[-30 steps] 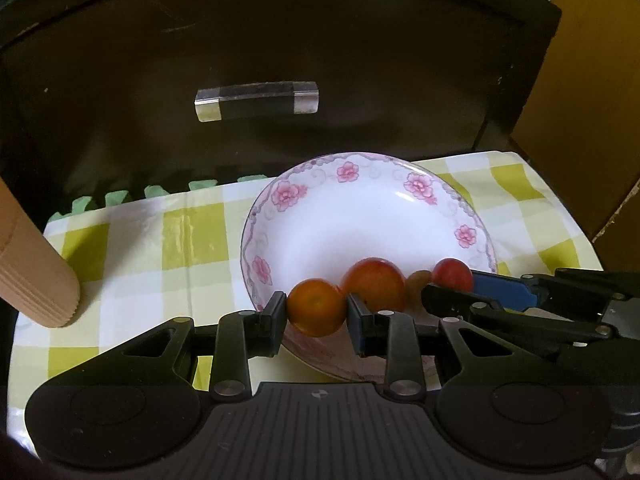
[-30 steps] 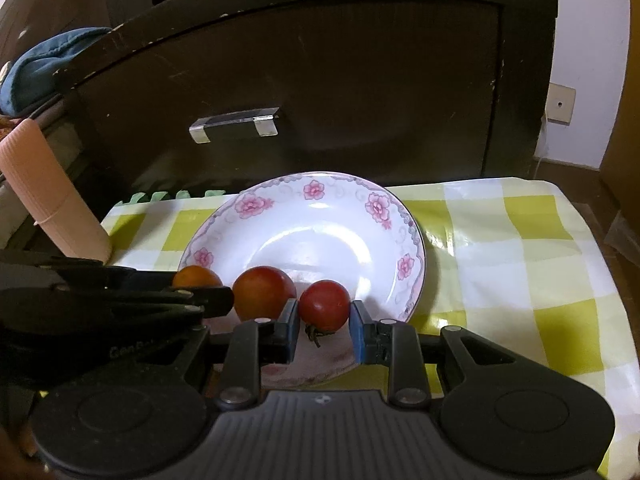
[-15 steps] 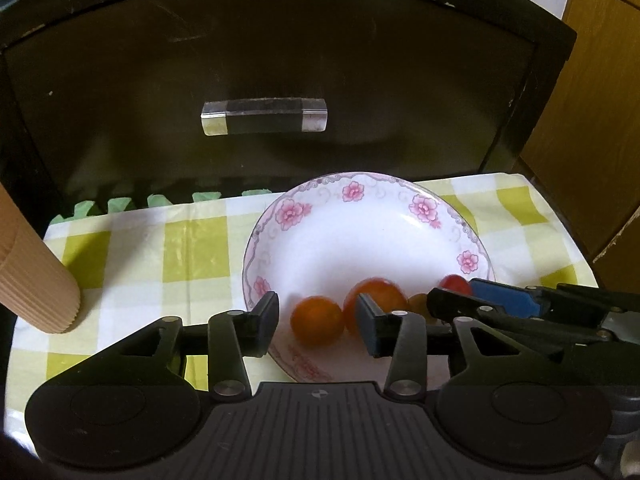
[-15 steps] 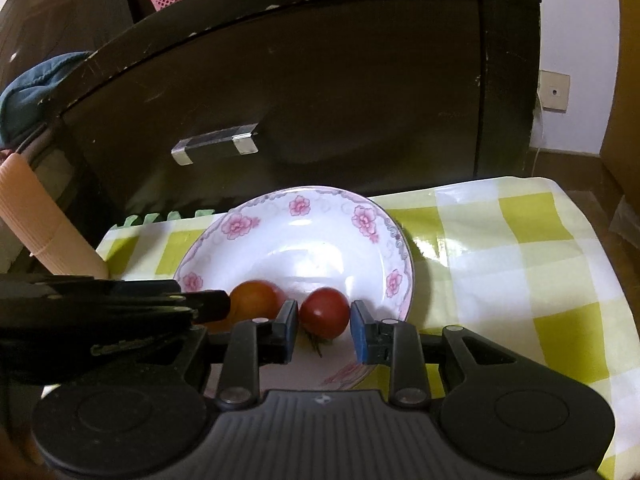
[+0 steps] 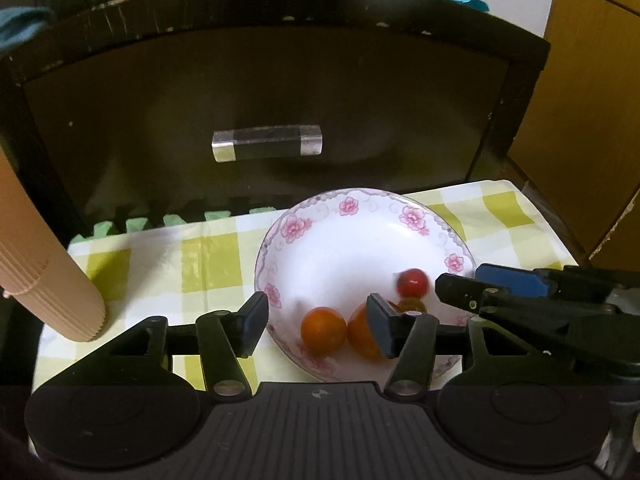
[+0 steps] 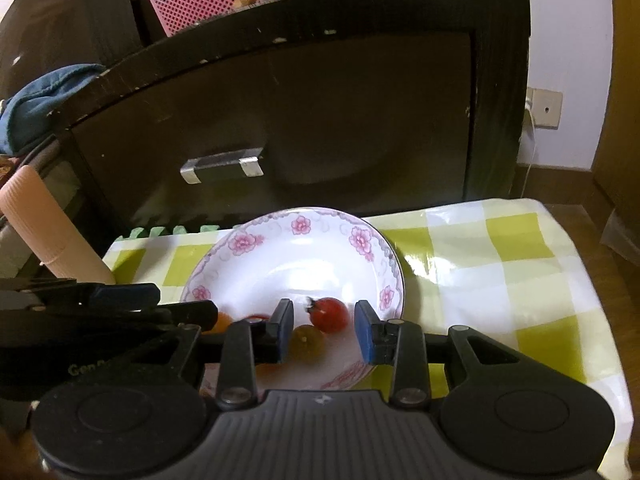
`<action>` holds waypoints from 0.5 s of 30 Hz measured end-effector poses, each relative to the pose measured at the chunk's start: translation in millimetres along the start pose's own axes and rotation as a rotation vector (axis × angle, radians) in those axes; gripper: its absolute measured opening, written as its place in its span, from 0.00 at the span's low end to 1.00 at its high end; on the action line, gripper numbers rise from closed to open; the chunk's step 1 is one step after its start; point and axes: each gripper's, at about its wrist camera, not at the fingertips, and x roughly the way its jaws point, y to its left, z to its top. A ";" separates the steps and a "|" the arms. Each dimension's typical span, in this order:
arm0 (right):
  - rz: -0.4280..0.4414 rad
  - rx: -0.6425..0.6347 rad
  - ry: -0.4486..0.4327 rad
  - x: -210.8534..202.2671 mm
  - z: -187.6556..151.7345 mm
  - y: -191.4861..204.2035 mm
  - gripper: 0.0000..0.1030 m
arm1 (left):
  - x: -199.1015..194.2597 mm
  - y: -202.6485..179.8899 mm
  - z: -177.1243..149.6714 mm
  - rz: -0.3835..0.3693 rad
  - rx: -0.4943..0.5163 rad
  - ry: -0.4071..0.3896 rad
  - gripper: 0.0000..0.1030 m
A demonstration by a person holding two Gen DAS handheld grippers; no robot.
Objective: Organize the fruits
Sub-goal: 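Carry the orange and cherry tomato into the white bowl and open both tools, then withdraw both open tools from the bowl toward the remaining fruits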
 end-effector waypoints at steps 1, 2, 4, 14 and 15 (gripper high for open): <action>-0.006 -0.008 -0.007 -3.4 0.2 1.4 0.31 | -2.3 -0.1 -0.1 0.000 0.000 -0.002 0.63; -0.010 -0.013 -0.012 -6.5 0.4 2.6 0.31 | -5.1 0.1 -0.2 0.000 -0.001 -0.004 0.63; -0.012 -0.018 -0.016 -11.5 0.9 3.9 0.31 | -9.2 0.5 -0.5 0.001 -0.002 -0.007 0.63; -0.017 -0.028 -0.024 -35.3 -5.0 13.2 0.31 | -31.5 -2.9 -8.0 0.011 0.022 -0.025 0.64; -0.017 -0.028 -0.022 -37.3 -6.0 14.8 0.31 | -33.9 -2.7 -9.0 0.012 0.023 -0.025 0.64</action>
